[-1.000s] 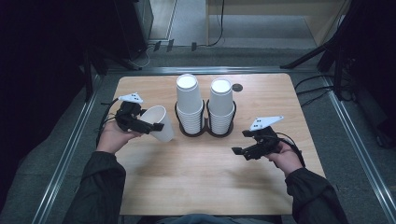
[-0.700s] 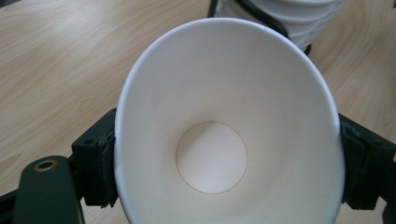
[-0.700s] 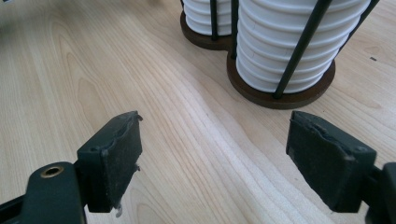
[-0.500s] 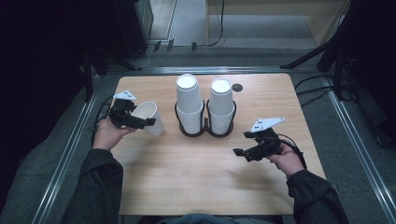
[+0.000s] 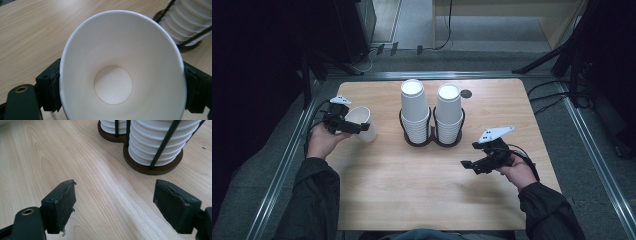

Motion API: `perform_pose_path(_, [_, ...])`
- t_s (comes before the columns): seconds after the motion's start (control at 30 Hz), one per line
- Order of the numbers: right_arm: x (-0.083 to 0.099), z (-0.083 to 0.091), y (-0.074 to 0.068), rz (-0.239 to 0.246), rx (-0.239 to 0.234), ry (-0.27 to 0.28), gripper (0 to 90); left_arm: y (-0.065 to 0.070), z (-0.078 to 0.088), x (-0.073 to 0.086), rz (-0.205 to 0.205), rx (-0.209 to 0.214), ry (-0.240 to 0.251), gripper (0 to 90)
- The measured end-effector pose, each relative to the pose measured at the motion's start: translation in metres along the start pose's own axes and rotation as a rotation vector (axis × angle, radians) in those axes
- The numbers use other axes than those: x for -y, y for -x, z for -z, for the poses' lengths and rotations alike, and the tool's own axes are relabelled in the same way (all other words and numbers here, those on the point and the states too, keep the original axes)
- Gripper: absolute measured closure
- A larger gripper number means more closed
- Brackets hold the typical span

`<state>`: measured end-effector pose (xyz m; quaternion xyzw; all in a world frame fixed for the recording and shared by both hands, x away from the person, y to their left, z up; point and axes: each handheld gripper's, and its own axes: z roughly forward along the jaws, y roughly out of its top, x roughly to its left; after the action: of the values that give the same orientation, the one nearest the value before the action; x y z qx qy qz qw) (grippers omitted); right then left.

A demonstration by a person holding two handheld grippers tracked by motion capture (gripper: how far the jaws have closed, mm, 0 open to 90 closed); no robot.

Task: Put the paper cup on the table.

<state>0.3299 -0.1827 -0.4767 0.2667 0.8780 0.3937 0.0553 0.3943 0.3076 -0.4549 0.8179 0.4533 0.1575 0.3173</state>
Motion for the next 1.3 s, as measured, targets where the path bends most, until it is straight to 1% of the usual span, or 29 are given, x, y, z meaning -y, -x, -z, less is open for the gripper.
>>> perform_pose_path(0.03, [0.0, 0.0, 0.0, 0.002, 0.003, 0.0, 18.3, 0.0, -0.001, 0.001, -0.007, -0.011, 0.007, 11.5])
perform_pose_path(0.07, [0.0, 0.0, 0.0, 0.0, 0.002, 0.002, 18.3, 0.0, -0.003, 0.002, -0.008, -0.021, 0.001, 11.2])
perform_pose_path(0.13, [0.0, 0.0, 0.0, 0.001, 0.001, 0.002, 18.3, -0.001, -0.006, 0.002, 0.004, -0.018, -0.008, 10.8])
perform_pose_path(0.17, [0.0, 0.0, 0.0, 0.002, 0.0, 0.001, 18.3, -0.001, -0.008, 0.003, 0.007, -0.007, -0.016, 10.7])
perform_pose_path(0.2, [0.0, 0.0, 0.0, 0.0, 0.0, -0.002, 18.3, -0.001, -0.011, 0.004, 0.01, -0.012, -0.025, 10.5])
perform_pose_path(0.33, [0.001, 0.0, 0.0, 0.005, 0.004, -0.008, 18.3, -0.001, -0.013, 0.004, 0.009, -0.008, -0.018, 9.5])
perform_pose_path(0.4, [0.001, 0.0, 0.0, 0.004, 0.005, -0.011, 18.3, 0.0, -0.014, 0.005, -0.004, -0.008, -0.014, 8.9])
perform_pose_path(0.5, [0.001, -0.001, -0.001, 0.007, 0.001, -0.013, 18.3, 0.0, -0.014, 0.004, 0.006, -0.012, -0.018, 8.1])
perform_pose_path(0.53, [0.0, -0.001, -0.001, 0.011, 0.0, -0.012, 18.3, 0.0, -0.014, 0.004, 0.007, -0.003, -0.018, 7.8])
perform_pose_path(0.6, [0.0, -0.001, -0.001, 0.012, -0.001, -0.013, 18.3, -0.001, -0.014, 0.005, 0.019, 0.031, -0.014, 6.4])
perform_pose_path(0.63, [0.0, -0.002, -0.001, 0.012, 0.0, -0.013, 18.3, -0.001, -0.015, 0.004, 0.031, 0.03, -0.02, 4.8])
perform_pose_path(0.67, [0.0, -0.002, -0.001, 0.007, 0.0, -0.015, 18.3, -0.001, -0.016, 0.004, 0.042, 0.027, -0.024, 0.8])
perform_pose_path(0.73, [0.0, -0.002, 0.0, 0.007, 0.001, -0.013, 18.3, -0.002, -0.017, 0.005, 0.051, 0.036, -0.03, 0.0])
perform_pose_path(0.77, [0.0, -0.002, 0.0, 0.008, 0.0, -0.012, 18.3, -0.002, -0.017, 0.005, 0.047, 0.038, -0.033, 0.0])
perform_pose_path(0.8, [0.0, -0.001, -0.001, 0.008, 0.0, -0.013, 18.3, -0.002, -0.016, 0.005, 0.048, 0.029, -0.032, 0.0])
perform_pose_path(0.83, [0.0, -0.001, 0.0, 0.01, -0.001, -0.013, 18.3, -0.002, -0.015, 0.004, 0.052, 0.041, -0.032, 0.0])
perform_pose_path(0.9, [0.0, -0.001, 0.0, 0.007, 0.0, -0.013, 18.3, -0.002, -0.013, 0.004, 0.049, 0.04, -0.024, 0.0])
perform_pose_path(0.97, [0.0, -0.001, 0.0, 0.009, 0.003, -0.015, 18.3, -0.003, -0.01, 0.003, 0.058, 0.072, -0.021, 0.0])
perform_pose_path(1.0, [0.001, -0.001, 0.0, 0.009, 0.003, -0.016, 18.3, -0.002, -0.007, 0.002, 0.063, 0.072, -0.018, 0.0])
perform_pose_path(1.03, [0.001, 0.0, 0.0, 0.01, 0.004, -0.018, 18.3, -0.002, -0.006, 0.002, 0.063, 0.064, -0.012, 0.0])
perform_pose_path(1.07, [0.001, 0.0, 0.001, 0.011, 0.005, -0.016, 18.3, -0.002, -0.003, 0.002, 0.076, 0.068, -0.003, 0.0])
perform_pose_path(1.13, [0.001, 0.001, 0.001, 0.009, 0.004, -0.014, 18.3, -0.003, 0.001, 0.0, 0.084, 0.063, -0.002, 0.0])
perform_pose_path(1.17, [0.001, 0.001, 0.001, 0.006, 0.005, -0.013, 18.3, -0.003, 0.003, 0.0, 0.078, 0.051, 0.003, 0.0])
perform_pose_path(1.2, [0.001, 0.002, 0.002, 0.006, 0.006, -0.009, 18.3, -0.003, 0.006, -0.001, 0.078, 0.049, 0.001, 0.0])
perform_pose_path(1.3, [0.001, 0.003, 0.002, 0.007, 0.005, -0.008, 18.3, -0.003, 0.013, -0.004, 0.083, 0.052, 0.007, 0.0])
